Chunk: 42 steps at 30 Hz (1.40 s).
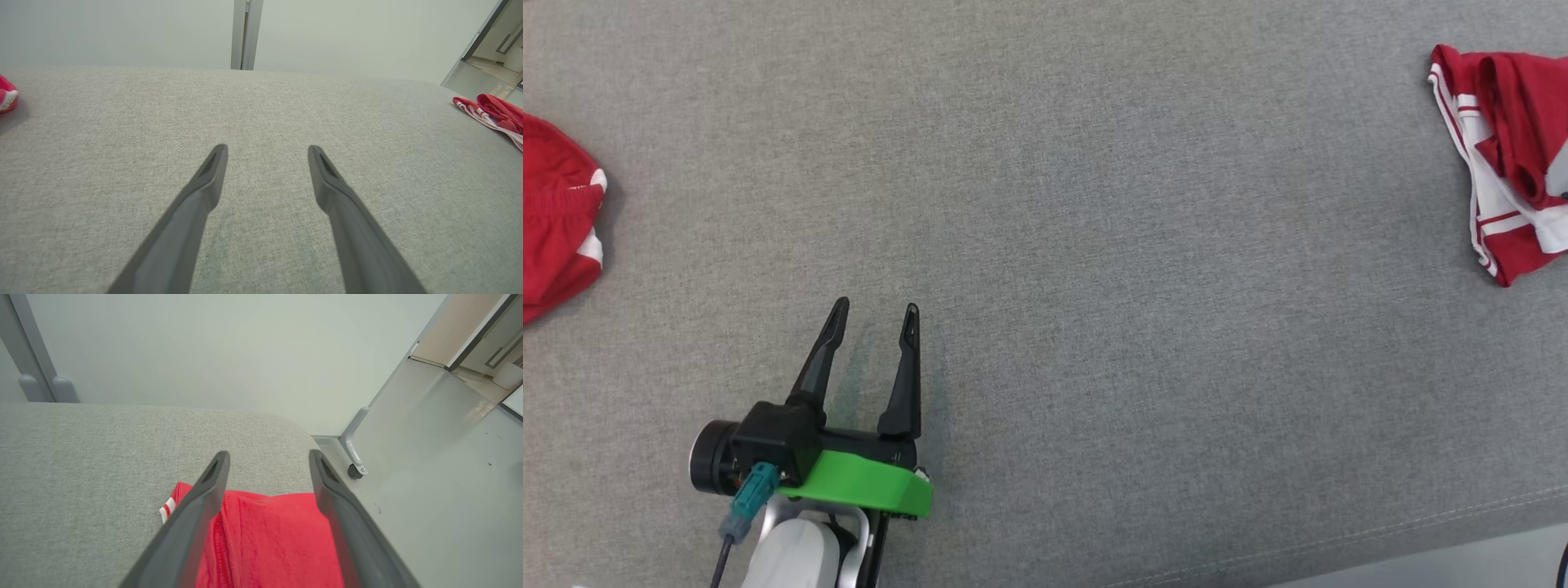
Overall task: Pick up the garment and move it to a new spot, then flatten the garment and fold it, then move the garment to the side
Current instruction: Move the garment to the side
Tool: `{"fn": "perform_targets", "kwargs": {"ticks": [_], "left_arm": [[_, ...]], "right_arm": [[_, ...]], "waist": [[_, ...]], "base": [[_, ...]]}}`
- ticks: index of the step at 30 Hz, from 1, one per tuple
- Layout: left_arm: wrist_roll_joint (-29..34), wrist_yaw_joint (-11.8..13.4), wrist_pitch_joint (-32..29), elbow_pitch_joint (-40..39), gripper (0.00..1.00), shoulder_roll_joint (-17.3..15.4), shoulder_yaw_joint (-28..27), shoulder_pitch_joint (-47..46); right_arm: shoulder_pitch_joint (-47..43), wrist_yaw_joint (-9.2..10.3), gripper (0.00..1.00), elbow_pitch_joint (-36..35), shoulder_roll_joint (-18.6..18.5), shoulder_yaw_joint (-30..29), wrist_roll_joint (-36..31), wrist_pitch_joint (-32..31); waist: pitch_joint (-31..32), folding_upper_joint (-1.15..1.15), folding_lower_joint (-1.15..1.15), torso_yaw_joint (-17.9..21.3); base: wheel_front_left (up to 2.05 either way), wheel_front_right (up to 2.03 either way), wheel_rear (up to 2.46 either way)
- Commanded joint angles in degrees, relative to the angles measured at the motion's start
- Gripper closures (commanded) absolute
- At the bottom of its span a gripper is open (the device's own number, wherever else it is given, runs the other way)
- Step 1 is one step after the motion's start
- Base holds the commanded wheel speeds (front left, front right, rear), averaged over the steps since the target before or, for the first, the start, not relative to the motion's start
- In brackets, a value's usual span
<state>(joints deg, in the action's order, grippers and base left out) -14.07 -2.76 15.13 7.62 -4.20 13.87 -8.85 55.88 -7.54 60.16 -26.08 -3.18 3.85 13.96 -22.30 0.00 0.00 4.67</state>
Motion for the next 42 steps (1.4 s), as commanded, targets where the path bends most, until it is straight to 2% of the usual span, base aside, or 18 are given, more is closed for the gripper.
{"fn": "perform_targets", "kwargs": {"ticks": [1, 11, 18, 22, 31, 38, 42], "left_arm": [[-0.3, 0.2, 0.0, 0.0, 0.0, 0.1, -0.3, -0.2], [-1.5, 0.8, 0.0, 0.4, 0.0, 0.3, -4.6, -0.6], [-2.8, 1.3, 0.0, 1.5, 0.0, 0.9, -7.6, 2.3], [-3.6, 1.8, 0.0, 1.6, 0.0, 1.2, -8.5, 4.6], [-5.7, 3.0, 0.0, 1.6, 0.0, 1.3, -8.9, 9.2], [-6.6, 4.4, 0.0, 0.7, 0.0, 1.3, -7.6, 11.3], [-6.7, 4.9, 0.0, 0.3, 0.0, 1.3, -7.4, 12.0]], "right_arm": [[0.3, 0.11, 0.0, -0.9, 0.5, 0.5, -0.4, 0.5], [-5.4, 0.11, 0.0, -8.7, 7.3, 7.0, 2.0, 1.2], [-15.9, 0.11, 0.0, -19.5, 11.5, 10.1, 5.7, 1.3], [-23.4, 0.1, 0.0, -26.1, 14.4, 9.0, 7.0, 1.3], [-40.5, 0.1, 0.0, -39.6, 21.4, 3.8, 2.9, 1.3], [-48.5, 0.1, 0.0, -46.2, 23.1, 2.5, 0.8, 1.2], [-50.2, 0.1, 0.0, -47.5, 23.1, 4.5, 3.5, 1.3]], "waist": [[1.1, 0.0, 0.0, 0.6], [7.4, 0.0, 0.0, 0.8], [12.7, 0.0, 0.0, -1.0], [14.9, 0.0, 0.0, -2.6], [18.1, 0.0, 0.0, -5.8], [19.1, 0.0, 0.0, -6.7], [19.4, 0.0, 0.0, -6.8]], "base": [[0.0, 0.0, 0.0], [0.0, 0.0, 0.0], [0.0, 0.0, 0.0], [0.0, 0.0, 0.0], [0.0, 0.0, 0.0], [0.0, 0.0, 0.0], [0.0, 0.0, 0.0]]}}
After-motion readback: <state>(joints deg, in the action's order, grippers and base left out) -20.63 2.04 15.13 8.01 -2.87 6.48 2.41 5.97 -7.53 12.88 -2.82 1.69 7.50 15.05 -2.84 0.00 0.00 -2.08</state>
